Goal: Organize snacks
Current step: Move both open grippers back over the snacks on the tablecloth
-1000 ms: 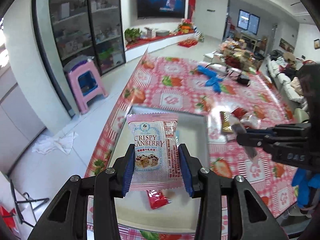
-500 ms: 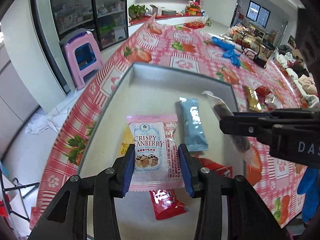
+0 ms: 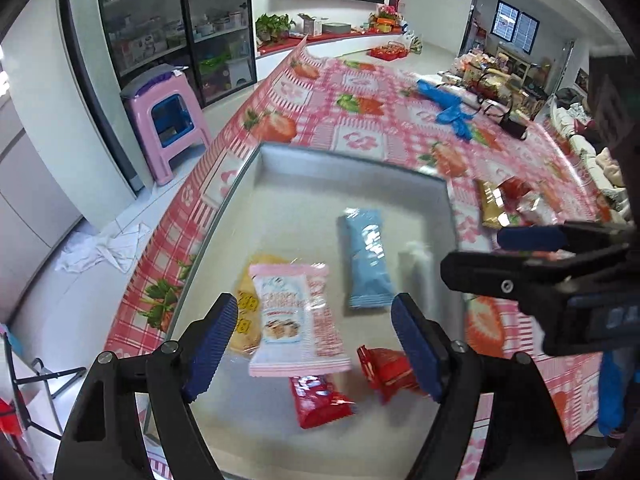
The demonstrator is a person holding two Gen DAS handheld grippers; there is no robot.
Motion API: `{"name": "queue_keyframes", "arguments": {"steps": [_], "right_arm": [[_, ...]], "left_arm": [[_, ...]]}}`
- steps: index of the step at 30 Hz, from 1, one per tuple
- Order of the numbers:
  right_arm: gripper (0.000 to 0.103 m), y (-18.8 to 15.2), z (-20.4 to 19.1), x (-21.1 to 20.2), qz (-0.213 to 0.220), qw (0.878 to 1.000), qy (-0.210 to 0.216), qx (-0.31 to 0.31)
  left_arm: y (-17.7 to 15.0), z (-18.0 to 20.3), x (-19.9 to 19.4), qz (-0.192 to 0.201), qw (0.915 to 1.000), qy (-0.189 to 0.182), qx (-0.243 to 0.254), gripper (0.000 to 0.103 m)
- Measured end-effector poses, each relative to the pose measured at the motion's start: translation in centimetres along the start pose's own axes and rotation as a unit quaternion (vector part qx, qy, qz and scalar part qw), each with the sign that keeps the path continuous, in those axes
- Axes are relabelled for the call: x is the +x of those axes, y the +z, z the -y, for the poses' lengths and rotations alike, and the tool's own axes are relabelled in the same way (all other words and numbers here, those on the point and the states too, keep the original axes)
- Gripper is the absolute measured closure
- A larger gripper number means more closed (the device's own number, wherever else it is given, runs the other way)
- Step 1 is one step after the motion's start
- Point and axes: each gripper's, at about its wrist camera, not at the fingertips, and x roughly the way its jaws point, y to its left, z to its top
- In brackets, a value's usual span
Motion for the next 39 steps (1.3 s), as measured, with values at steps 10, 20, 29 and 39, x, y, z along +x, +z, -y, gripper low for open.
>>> {"name": "queue_keyframes", "arguments": {"steps": [10,20,29,39], "right_arm": [[0.013,-2.2,8.7,-5.1,0.035,0.997,-0.036,0.061],[0.013,-5.1,19.1,-8.2,0.058,0.982,-0.077,0.161],[0.013,-6.2,24.0,-6.8,0.069,0.970,-0.130,0.192],[0.013,-3.7,24.8,-3.5,0.087,0.971,-0.178,0.131]], "left_arm": [[3.0,7.6,-3.9,0.026,0.9967,-0.031,0.071,0.020],[4.3,16.6,0.3,-0.010,0.9905,-0.062,0.122,0.020],[4.9,19.7,6.6,-0.043,0.9931,-0.052,0.096,0.020],[6.9,21.1,12.9,-0.043,0.9950,-0.022,0.088,0.020]]}}
